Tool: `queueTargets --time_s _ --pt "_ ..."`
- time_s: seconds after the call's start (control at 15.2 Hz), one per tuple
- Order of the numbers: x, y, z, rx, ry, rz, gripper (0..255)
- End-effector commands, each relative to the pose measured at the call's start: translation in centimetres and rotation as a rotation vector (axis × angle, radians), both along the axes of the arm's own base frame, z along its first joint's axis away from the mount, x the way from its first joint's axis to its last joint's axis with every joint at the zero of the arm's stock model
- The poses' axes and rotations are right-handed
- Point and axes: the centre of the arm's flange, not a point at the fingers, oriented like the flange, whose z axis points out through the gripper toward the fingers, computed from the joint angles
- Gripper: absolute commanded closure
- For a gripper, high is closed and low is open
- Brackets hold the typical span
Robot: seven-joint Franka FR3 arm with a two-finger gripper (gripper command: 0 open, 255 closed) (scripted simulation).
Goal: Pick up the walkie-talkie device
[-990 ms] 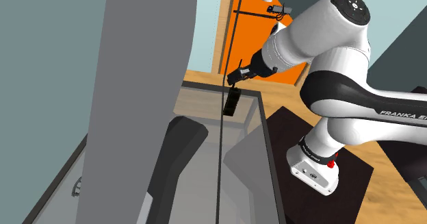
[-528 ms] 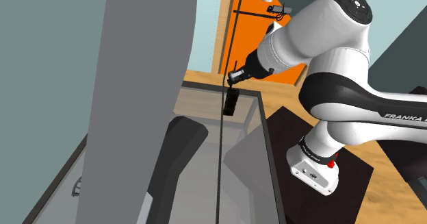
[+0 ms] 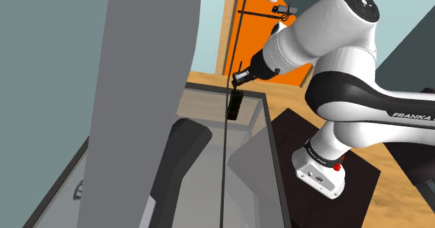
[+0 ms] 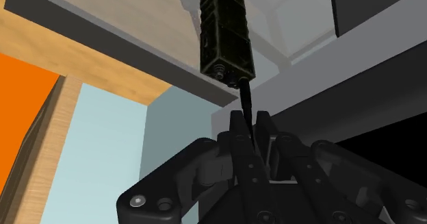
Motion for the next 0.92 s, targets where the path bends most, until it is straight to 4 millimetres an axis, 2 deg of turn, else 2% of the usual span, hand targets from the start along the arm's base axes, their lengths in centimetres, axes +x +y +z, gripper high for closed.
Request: queueTargets --time_s 0.0,0.73,0.86 --pt "1.2 -1.9 -2.4 -0.041 0.122 -0.046 255" --pt "1.2 -1.9 3.4 -0.041 0.122 -0.046 255" --pt "1.2 -1.9 3.5 -0.041 0.122 -0.046 255"
